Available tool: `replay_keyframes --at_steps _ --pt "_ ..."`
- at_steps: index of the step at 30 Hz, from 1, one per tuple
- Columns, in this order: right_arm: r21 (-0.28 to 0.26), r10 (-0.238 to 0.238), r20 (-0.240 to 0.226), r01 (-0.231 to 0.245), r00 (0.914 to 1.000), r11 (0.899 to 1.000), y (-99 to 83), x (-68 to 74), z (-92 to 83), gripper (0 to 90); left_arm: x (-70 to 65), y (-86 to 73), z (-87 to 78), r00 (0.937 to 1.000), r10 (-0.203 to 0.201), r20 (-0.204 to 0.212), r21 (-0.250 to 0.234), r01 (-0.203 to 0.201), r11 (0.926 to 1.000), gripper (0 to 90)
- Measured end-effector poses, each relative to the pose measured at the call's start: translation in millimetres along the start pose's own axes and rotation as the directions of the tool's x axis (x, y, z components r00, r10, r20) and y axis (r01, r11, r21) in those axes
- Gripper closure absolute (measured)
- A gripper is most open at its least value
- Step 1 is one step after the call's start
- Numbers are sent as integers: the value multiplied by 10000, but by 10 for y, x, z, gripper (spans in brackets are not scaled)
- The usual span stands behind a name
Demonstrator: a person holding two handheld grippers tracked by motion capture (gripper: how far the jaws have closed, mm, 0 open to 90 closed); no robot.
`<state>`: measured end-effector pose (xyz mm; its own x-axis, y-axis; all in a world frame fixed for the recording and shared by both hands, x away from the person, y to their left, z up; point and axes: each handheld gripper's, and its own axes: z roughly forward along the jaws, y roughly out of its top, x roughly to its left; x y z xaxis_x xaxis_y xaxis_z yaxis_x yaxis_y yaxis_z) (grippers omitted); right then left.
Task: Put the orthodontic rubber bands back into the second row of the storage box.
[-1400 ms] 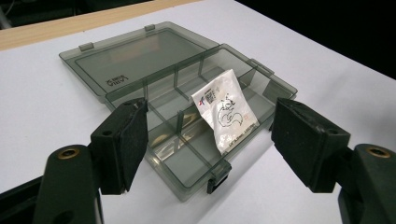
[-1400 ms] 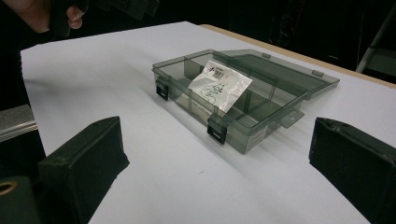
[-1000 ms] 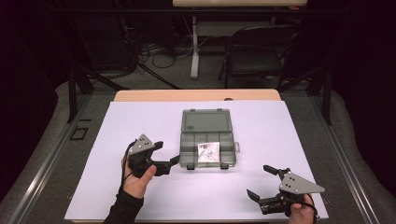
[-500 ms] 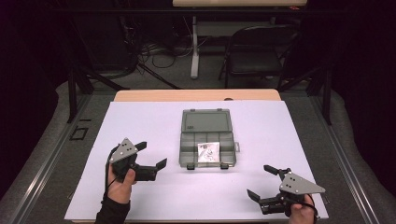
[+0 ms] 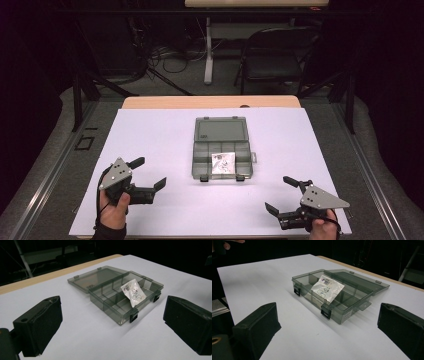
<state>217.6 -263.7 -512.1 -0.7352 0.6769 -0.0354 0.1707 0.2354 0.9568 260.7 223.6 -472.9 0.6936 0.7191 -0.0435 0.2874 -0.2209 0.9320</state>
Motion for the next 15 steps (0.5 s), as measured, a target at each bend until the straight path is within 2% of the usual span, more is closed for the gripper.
replay_keyframes --at_steps 10,15 --pt "-142 26 53 -25 10000 9999 0 1 -1 29 62 -172 -77 9996 -238 -140 -17 238 9997 25" --pt "-41 -19 30 19 10000 10000 6 -9 -18 29 99 -261 -144 9995 -183 -255 -83 181 9998 25"
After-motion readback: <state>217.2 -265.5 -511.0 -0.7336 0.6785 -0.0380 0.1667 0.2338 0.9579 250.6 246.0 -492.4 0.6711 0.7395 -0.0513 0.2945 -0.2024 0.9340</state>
